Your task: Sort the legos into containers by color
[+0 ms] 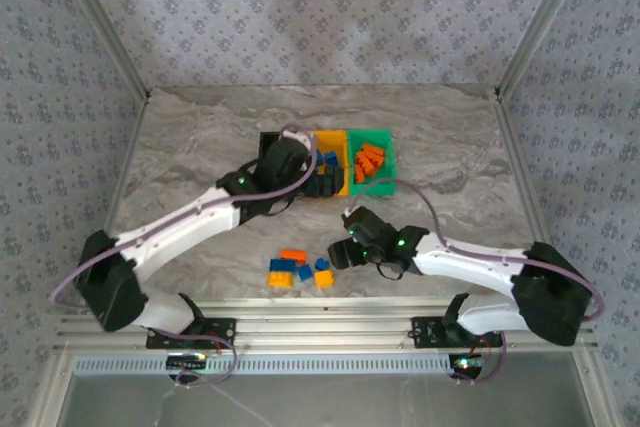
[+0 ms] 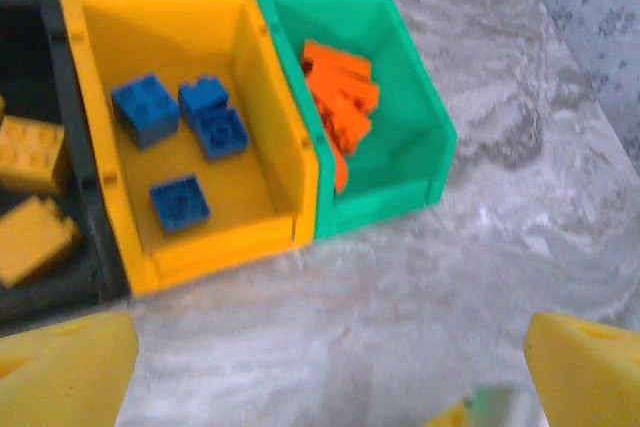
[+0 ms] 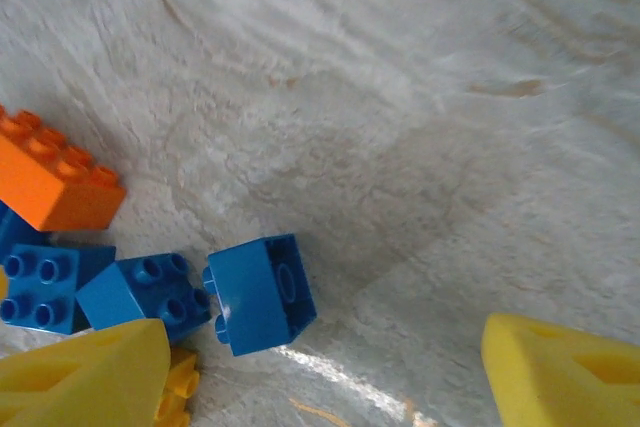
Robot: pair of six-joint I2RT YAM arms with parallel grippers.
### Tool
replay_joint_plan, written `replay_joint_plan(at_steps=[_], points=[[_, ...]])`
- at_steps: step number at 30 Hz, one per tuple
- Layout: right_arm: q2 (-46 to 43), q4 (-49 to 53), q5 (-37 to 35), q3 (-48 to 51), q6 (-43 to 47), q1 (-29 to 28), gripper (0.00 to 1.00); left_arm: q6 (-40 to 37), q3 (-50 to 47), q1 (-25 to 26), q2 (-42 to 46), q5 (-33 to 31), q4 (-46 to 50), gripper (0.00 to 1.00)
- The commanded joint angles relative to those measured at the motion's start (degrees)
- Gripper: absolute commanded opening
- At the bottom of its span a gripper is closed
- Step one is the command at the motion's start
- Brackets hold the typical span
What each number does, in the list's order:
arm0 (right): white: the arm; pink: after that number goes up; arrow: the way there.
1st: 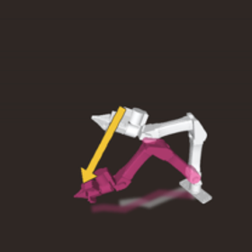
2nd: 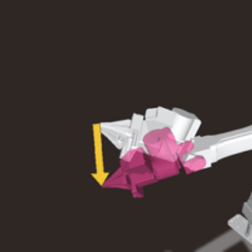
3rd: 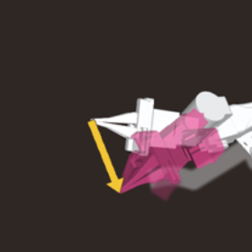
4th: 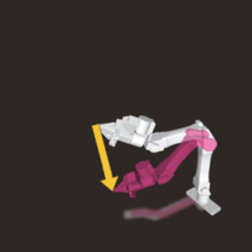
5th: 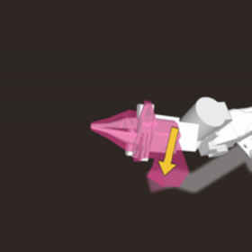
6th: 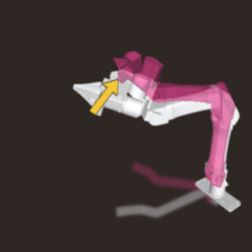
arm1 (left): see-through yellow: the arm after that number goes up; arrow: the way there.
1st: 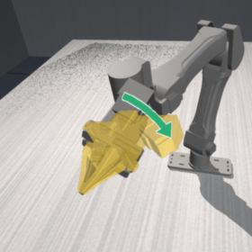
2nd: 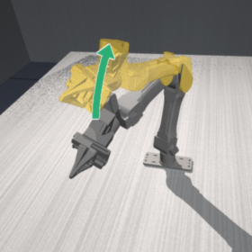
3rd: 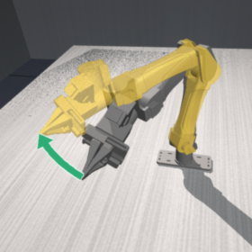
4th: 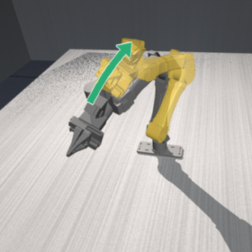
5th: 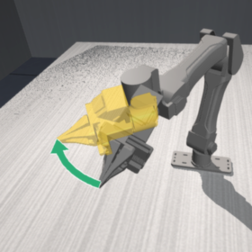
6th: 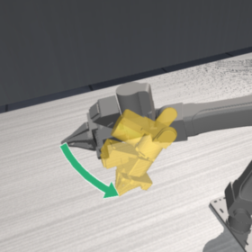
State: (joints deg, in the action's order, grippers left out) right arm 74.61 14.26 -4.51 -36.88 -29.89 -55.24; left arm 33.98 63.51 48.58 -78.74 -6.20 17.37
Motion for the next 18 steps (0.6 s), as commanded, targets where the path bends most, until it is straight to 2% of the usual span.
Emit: replay_joint_plan(at_steps=[1, 8, 18], points=[[4.0, -1.2, -1.4, -3.0, 1.8, -1.2, 0.80, 2.6, -6.9, 0.3, 4.6, -1.6, 1.6, 0.99], [8.2, -2.4, -1.8, -4.5, 1.3, -1.4, 0.68, 6.1, -16.6, 0.4, 14.0, -2.9, 3.5, 0.99], [10.9, -5.6, 1.7, -3.6, 1.4, -2.1, 0.39, 6.6, -19.5, 0.2, 17.3, -6.5, 5.9, 1.00]])
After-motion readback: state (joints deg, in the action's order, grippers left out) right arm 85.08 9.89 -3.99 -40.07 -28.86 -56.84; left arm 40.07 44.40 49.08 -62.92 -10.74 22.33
